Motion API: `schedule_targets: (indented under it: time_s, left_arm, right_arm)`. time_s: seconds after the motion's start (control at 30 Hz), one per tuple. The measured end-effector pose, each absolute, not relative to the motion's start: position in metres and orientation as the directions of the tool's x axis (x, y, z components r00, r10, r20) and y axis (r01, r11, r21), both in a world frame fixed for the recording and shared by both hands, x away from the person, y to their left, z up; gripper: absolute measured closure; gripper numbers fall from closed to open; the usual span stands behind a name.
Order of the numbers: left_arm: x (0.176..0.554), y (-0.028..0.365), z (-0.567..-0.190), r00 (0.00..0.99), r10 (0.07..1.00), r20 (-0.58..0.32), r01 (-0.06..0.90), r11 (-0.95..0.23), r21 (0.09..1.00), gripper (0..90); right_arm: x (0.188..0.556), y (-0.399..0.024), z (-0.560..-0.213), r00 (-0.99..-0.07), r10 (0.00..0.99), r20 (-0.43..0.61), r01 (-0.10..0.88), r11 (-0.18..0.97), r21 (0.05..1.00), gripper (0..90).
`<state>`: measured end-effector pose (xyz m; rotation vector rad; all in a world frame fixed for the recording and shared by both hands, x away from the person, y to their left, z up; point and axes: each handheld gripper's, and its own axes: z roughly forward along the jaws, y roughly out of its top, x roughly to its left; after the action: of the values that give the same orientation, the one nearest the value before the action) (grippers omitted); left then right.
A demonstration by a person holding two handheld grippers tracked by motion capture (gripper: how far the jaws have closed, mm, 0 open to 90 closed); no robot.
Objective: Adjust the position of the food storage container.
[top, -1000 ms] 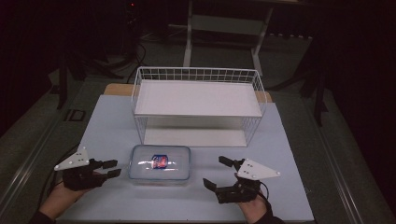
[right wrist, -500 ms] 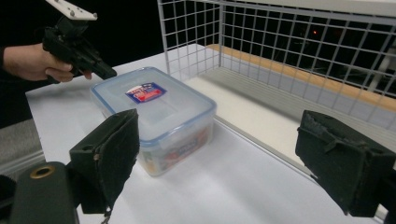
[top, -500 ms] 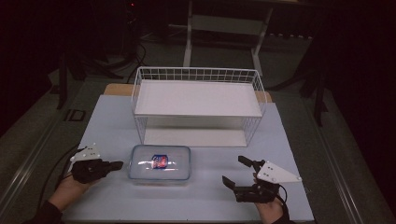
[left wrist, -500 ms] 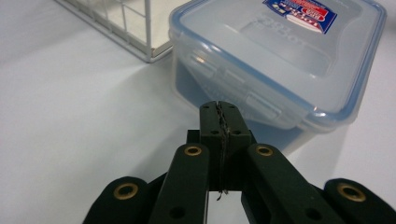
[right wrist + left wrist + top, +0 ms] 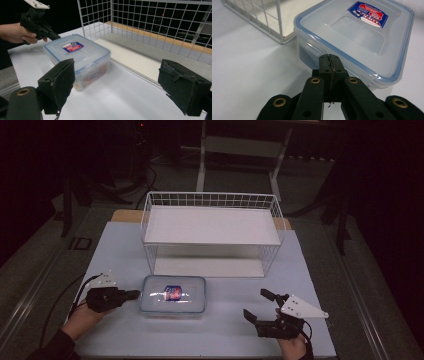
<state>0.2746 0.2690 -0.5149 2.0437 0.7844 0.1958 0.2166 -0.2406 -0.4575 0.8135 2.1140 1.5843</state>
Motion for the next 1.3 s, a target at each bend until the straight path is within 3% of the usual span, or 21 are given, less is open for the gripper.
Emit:
schedule_targets:
  time_s: [0.77,1.3]
  left_arm:
    - [0.297,0.198,-0.513,0.835,0.531,-0.143,0.411,-0.431,0.803,89.2]
    - [0.301,0.179,-0.512,0.847,0.512,-0.142,0.394,-0.425,0.815,89.0]
  right_arm:
    - [0.217,-0.242,-0.460,-0.762,0.647,0.034,0.221,0.210,0.952,14.3]
    - [0.217,-0.241,-0.462,-0.770,0.637,0.033,0.223,0.220,0.950,14.3]
